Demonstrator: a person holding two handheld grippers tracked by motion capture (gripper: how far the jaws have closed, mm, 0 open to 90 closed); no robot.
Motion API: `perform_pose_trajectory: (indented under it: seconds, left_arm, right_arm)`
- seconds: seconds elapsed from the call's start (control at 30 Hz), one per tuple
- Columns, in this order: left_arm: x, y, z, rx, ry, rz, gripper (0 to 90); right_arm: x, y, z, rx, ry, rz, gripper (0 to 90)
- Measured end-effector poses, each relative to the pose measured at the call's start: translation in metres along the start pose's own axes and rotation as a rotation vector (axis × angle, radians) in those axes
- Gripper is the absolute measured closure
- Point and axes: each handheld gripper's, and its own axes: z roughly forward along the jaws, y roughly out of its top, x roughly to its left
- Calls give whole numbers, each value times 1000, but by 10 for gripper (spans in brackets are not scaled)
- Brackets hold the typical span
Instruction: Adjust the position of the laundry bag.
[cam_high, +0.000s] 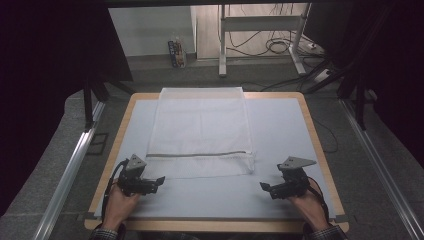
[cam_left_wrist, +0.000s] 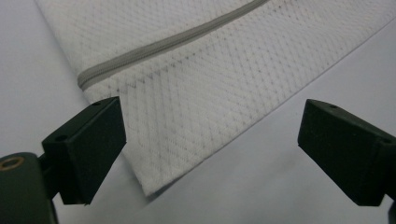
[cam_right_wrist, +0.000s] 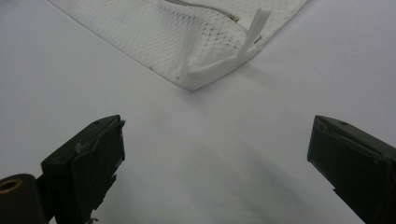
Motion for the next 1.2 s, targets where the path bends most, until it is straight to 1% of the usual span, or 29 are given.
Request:
perform_pose_trajectory:
  seconds: [0.17,0.23,0.27,0.3,0.37,0.43,0.47,0.53,0.6,0.63,0.73,0.87,0.97,1.0,1.03,1.13,1.17,1.2]
  left_arm:
    - [4,2,1,5,5,-11,68]
    - [8,4,2,21,-7,-29,64]
    - [8,4,2,21,-7,-29,55]
    - [10,4,2,16,-20,-34,46]
    - [12,5,2,4,-31,-40,39]
    - [13,5,1,-3,-26,-45,40]
    - [14,6,2,-6,-22,-47,43]
    - [14,6,2,-5,-17,-47,53]
    - [17,7,4,-5,-1,-51,62]
    - [18,7,5,-6,2,-46,63]
    - [20,9,7,-15,17,-37,75]
    - [25,12,11,-17,45,-19,93]
    - [28,14,14,-19,47,-22,102]
    - [31,16,16,-21,59,-22,107]
    - [33,18,16,-24,61,-24,111]
    - [38,21,18,-35,62,-40,128]
    - [38,21,18,-35,62,-40,139]
    - [41,22,19,-37,64,-46,145]
  right_arm:
    - [-2,4,4,5,2,-3,45]
    - [-2,7,8,6,2,8,47]
    - [-2,7,9,7,-3,8,47]
    - [-2,8,10,8,-11,6,47]
    - [-2,9,12,4,-23,-1,39]
    - [-2,10,13,4,-30,2,14]
    - [-3,10,14,2,-23,2,11]
    - [-4,11,16,3,-26,8,8]
    - [-6,14,19,5,-19,25,4]
    - [-6,15,20,11,-21,29,6]
    - [-7,19,23,18,-38,24,41]
    - [-12,24,24,0,-40,50,88]
    - [-15,26,25,-9,-45,53,105]
    - [-17,29,26,-13,-57,51,122]
    - [-17,30,27,-13,-60,51,125]
    - [-19,35,31,-14,-67,48,165]
    - [-19,35,31,-14,-67,48,165]
    - [-21,39,34,-13,-74,40,199]
